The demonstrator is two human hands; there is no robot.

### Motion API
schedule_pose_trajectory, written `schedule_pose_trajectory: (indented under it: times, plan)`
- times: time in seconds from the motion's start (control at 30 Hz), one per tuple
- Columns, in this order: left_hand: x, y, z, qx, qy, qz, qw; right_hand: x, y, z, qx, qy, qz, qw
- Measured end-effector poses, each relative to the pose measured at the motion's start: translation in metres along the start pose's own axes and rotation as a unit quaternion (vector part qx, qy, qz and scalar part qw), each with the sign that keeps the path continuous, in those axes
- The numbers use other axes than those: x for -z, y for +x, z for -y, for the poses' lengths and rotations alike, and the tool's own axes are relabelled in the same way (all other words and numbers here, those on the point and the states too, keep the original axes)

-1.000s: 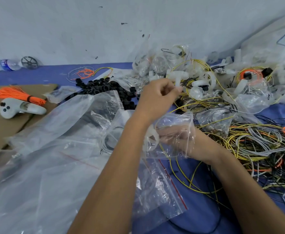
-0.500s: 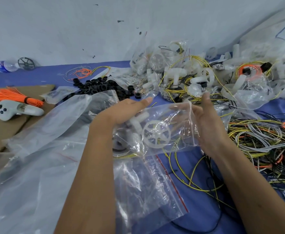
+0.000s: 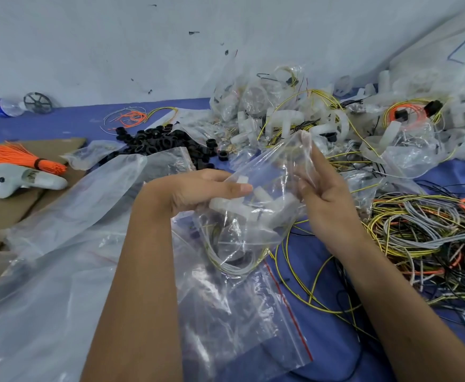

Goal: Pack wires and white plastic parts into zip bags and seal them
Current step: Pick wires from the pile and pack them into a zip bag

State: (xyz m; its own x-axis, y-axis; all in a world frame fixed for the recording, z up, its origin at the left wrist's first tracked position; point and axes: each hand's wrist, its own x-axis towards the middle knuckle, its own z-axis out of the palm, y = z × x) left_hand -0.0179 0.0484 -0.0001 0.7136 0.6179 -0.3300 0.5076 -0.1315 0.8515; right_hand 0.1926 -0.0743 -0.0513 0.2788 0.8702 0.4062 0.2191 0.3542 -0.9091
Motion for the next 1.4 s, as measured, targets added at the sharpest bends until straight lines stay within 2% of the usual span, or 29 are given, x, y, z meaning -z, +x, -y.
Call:
schedule_pose_trajectory:
  times: [0.2, 0.33, 0.43, 0.57, 0.7, 0.83, 0.93, 1.03, 1.17, 1.4]
  plan:
    - [-0.004, 0.005, -0.003, -0.036, -0.073, 0.022, 0.996, 0.003, 0.002, -0.005, 0.045, -0.003, -0.062, 0.997]
    - [-0.004, 0.004, -0.001, -0.069, -0.094, 0.084, 0.99, 0.013, 0.005, -0.009, 0.041, -0.095, -0.22, 0.97]
    - [-0.007, 0.005, 0.001, -0.073, -0.118, 0.083, 0.987, 0.02, 0.007, -0.012, 0.007, -0.073, -0.269, 0.96]
    - [-0.014, 0.008, -0.003, -0.075, -0.147, 0.07, 0.984, 0.012, 0.007, -0.004, 0.027, -0.014, -0.232, 0.972]
    - [-0.027, 0.013, -0.01, -0.018, -0.091, 0.045, 0.995, 0.005, 0.005, 0.005, 0.029, 0.041, -0.163, 0.985]
    - [-0.034, 0.014, -0.018, -0.013, -0.109, 0.101, 0.989, 0.005, 0.003, 0.004, -0.002, 0.061, -0.093, 0.994]
    - [-0.037, 0.015, -0.021, -0.053, -0.117, 0.127, 0.984, 0.002, 0.001, 0.005, -0.023, 0.063, -0.051, 0.996]
    - [-0.039, 0.018, -0.018, -0.051, -0.144, 0.127, 0.98, 0.003, 0.0, 0.004, -0.057, 0.087, -0.088, 0.991]
    - [-0.037, 0.024, -0.008, -0.04, -0.187, 0.082, 0.978, 0.009, 0.002, 0.002, -0.113, 0.107, -0.151, 0.976]
    - [-0.035, 0.023, -0.008, -0.092, -0.171, 0.171, 0.966, 0.005, 0.001, 0.011, -0.171, 0.156, -0.184, 0.955]
